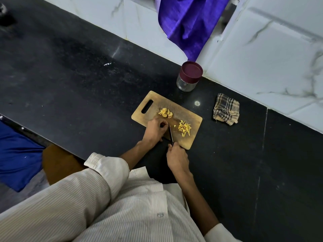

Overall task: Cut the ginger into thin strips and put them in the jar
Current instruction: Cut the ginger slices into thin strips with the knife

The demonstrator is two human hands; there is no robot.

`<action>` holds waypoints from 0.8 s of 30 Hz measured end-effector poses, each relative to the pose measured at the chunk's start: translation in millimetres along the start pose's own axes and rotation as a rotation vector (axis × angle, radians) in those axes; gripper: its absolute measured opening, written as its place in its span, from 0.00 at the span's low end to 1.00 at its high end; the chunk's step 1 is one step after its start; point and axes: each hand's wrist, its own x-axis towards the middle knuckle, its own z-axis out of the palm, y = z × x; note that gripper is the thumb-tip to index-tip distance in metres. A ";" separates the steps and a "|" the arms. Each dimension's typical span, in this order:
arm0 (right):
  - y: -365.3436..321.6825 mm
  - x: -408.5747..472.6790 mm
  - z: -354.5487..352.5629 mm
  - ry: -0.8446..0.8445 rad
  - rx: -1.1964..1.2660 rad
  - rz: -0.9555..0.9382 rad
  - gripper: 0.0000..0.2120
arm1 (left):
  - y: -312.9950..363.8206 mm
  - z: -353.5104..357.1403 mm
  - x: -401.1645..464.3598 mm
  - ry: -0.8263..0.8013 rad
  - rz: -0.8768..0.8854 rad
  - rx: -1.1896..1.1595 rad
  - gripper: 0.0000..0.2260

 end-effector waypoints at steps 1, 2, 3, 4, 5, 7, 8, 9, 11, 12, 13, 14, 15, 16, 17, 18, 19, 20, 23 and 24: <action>1.9 -0.2 0.3 0.000 0.008 0.000 0.17 | 0.6 -0.4 0.2 0.000 -0.001 0.000 0.04; 3.9 -0.3 -0.1 0.003 0.019 -0.001 0.17 | 1.3 -0.3 0.3 0.001 0.000 -0.002 0.04; 5.4 -0.5 -1.6 0.009 0.034 0.003 0.17 | 1.3 -0.2 0.0 0.001 0.004 -0.004 0.04; 6.4 -0.6 -3.0 0.019 0.051 0.010 0.17 | 1.0 0.0 -0.6 0.002 0.010 -0.003 0.04; 7.8 -0.4 -4.7 0.027 0.068 0.019 0.17 | 0.5 0.2 -1.1 0.003 0.014 -0.001 0.04; 10.4 -0.2 -6.8 0.020 0.098 0.022 0.17 | -0.5 0.7 -1.7 0.003 0.017 0.002 0.04; 11.1 -0.5 -6.9 0.011 0.107 0.020 0.17 | -1.0 1.0 -2.0 0.005 0.012 0.002 0.04; 11.2 -0.5 -6.7 0.003 0.115 0.022 0.17 | -0.7 1.4 -1.7 0.007 0.007 -0.001 0.04; 11.6 -0.7 -5.2 -0.011 0.127 0.029 0.18 | 0.4 2.1 -1.1 0.006 0.005 -0.006 0.04; 11.8 -0.4 -4.5 -0.013 0.126 0.024 0.18 | 1.4 2.0 -0.7 0.004 0.009 -0.006 0.05; 11.9 0.1 -4.7 -0.014 0.121 0.014 0.18 | 2.4 1.7 -0.3 -0.001 0.013 -0.004 0.06; 11.8 0.6 -4.9 -0.015 0.115 0.003 0.18 | 2.9 1.4 -0.1 -0.008 0.016 0.001 0.07; 11.8 1.2 -5.3 -0.017 0.108 -0.006 0.17 | 3.0 1.3 0.2 -0.011 0.018 0.010 0.07; 12.1 1.8 -5.7 -0.018 0.103 -0.013 0.17 | 2.9 1.8 0.5 -0.010 0.018 0.023 0.07; 12.7 2.1 -5.8 -0.021 0.097 -0.018 0.17 | 2.8 2.7 0.7 -0.003 0.016 0.035 0.06; 13.5 2.3 -5.6 -0.022 0.089 -0.022 0.17 | 2.7 3.6 0.9 0.005 0.013 0.043 0.06; 13.5 2.1 -5.5 -0.022 0.081 -0.025 0.17 | 3.0 4.3 1.2 0.017 0.013 0.052 0.05; 13.5 1.5 -5.1 -0.019 0.074 -0.027 0.17 | 3.3 4.7 1.6 0.032 0.018 0.066 0.04; 11.2 0.3 -1.2 0.002 0.066 -0.025 0.17 | 2.1 5.4 2.0 0.050 0.040 0.098 0.03; 9.7 -0.1 0.2 0.005 0.074 -0.017 0.17 | 1.0 5.9 1.4 0.045 0.052 0.103 0.03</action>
